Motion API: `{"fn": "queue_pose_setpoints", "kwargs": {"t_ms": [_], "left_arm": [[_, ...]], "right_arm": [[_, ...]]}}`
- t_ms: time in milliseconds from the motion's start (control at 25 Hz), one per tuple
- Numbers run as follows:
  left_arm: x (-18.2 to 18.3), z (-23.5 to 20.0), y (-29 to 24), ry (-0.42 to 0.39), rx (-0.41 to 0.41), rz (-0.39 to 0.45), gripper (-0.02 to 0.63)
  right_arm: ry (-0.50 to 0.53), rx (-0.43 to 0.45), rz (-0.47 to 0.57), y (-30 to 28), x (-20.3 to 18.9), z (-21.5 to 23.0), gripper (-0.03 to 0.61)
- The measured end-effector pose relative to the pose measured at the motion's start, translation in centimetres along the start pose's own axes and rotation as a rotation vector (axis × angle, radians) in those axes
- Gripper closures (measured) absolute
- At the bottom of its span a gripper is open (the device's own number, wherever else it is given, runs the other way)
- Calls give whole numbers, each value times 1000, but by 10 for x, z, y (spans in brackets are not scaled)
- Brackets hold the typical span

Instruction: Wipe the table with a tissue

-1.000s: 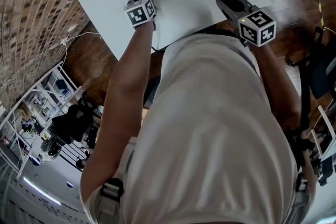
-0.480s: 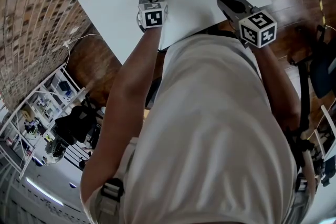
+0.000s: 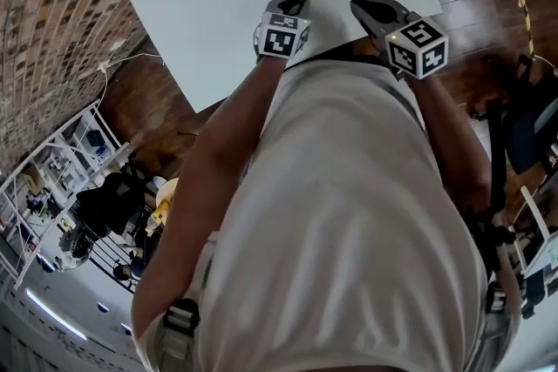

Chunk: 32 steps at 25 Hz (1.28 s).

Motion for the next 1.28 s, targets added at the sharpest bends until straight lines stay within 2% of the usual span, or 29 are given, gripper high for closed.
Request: {"fn": "queue_pose_setpoints", "kwargs": {"t_ms": [80,120,280,840,1040,1280], "left_arm": [[-12,-13,0,44,-46,-18,558],[-17,-23,5,57,-40,-21,558],[-8,-29,39,59,70,50,557],[-52,-34,95,289,269,218,557],[-66,-31,92,363,260,257,557],[-94,-34,111,444,252,300,557]], "right_arm": [[14,7,-16,-14,3,-3,571],[22,18,-16,-23,6,-5,571],[58,69,-6,-28,13,-10,571],[179,265,-82,-53,24,-29,571],[178,271,-114,-62,18,-21,571],[189,309,-163,-90,8,-40,571]]}}
Point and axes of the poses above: the fingertips, and each gripper's own axes: y backward along the fingers, z to its right, x out of its top, the point moved 6 cm from there along y, backward along the fingers
